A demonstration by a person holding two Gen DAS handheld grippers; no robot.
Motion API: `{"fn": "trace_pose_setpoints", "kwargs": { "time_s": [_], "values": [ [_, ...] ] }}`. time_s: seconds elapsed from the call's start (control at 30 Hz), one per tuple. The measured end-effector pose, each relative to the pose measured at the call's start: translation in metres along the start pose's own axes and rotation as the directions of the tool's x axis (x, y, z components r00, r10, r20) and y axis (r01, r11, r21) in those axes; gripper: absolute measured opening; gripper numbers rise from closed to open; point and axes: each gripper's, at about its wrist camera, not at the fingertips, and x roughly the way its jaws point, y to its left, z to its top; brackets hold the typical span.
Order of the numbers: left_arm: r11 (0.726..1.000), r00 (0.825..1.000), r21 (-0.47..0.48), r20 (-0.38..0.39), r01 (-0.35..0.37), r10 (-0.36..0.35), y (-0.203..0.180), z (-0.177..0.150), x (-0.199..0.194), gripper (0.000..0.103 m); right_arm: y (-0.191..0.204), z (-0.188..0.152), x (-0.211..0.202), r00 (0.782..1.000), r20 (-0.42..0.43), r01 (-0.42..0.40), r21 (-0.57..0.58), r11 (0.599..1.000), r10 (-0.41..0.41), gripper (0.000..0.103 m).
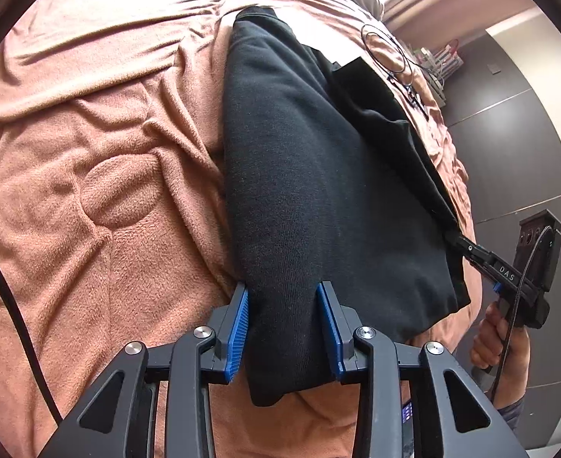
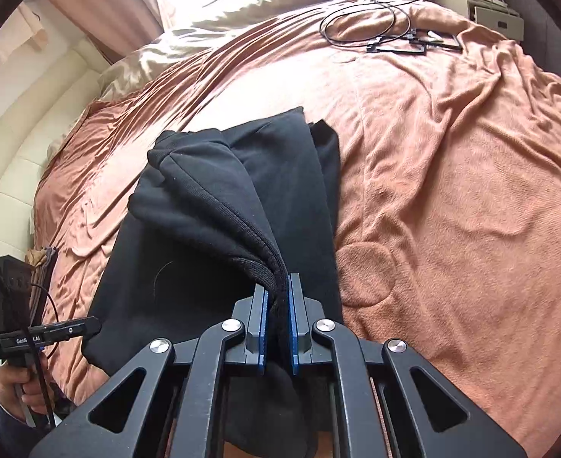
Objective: Fold small clothes
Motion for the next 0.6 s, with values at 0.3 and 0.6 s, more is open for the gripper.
{"fn": "trace_pose_setpoints", "kwargs": {
  "time_s": [0.3,0.6],
  "values": [
    [0.996,0.997,0.059,-0.017,-0.069,0.071,-0.003,-0.001,0.016,0.048,-0.009,-0.018,0.021,0.998,-0.063,0.018,0.008,1.000,-0.018,0.008],
    [0.998,0.992,-0.025,0.117,-0.052,0.054,0.009,0.028,-0.008,0.050,0.038,0.004,0.004,0.990,-0.023,0.135,-0.197,0.971,-0.142,0.055]
  ]
}}
